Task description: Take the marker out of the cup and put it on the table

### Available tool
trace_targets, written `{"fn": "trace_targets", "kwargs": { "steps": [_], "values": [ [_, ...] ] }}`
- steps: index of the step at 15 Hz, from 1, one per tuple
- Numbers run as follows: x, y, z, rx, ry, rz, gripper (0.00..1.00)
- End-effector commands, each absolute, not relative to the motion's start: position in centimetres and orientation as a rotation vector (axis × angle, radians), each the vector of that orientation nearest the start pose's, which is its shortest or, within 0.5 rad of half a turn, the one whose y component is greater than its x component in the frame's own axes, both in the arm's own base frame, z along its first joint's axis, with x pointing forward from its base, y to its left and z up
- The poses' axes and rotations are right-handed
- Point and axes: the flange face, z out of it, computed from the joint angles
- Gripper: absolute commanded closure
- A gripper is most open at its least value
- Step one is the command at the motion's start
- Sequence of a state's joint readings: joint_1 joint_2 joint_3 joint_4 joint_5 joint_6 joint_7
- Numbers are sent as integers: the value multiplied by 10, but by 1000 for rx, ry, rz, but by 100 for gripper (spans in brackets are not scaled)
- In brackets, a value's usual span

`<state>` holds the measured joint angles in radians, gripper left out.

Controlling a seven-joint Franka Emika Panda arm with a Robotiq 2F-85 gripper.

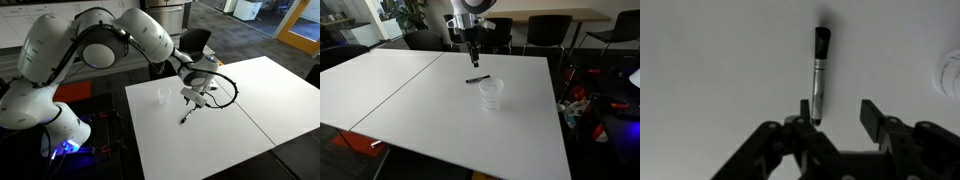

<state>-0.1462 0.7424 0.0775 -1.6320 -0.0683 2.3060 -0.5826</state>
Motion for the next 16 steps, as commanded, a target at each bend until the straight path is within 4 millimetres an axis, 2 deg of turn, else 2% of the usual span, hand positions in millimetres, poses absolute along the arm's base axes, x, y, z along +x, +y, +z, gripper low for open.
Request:
{"fn": "trace_targets", "kwargs": {
  "steps": [1, 2, 3, 6, 8, 11, 12, 16],
  "values": [
    [653, -38, 233, -3033, -860, 15, 12],
    [643, -32, 249, -3042, -879, -26, 3],
    [636, -28, 261, -3052, -892, -60, 0],
    [609, -10, 302, -3063, -950, -202, 0],
    [592, -1, 321, -3068, -978, -274, 0],
    [573, 9, 338, -3070, -1014, -332, 0],
    [595, 5, 327, -3048, -1016, -286, 0],
    [580, 10, 336, -3048, -1031, -299, 0]
  ]
}}
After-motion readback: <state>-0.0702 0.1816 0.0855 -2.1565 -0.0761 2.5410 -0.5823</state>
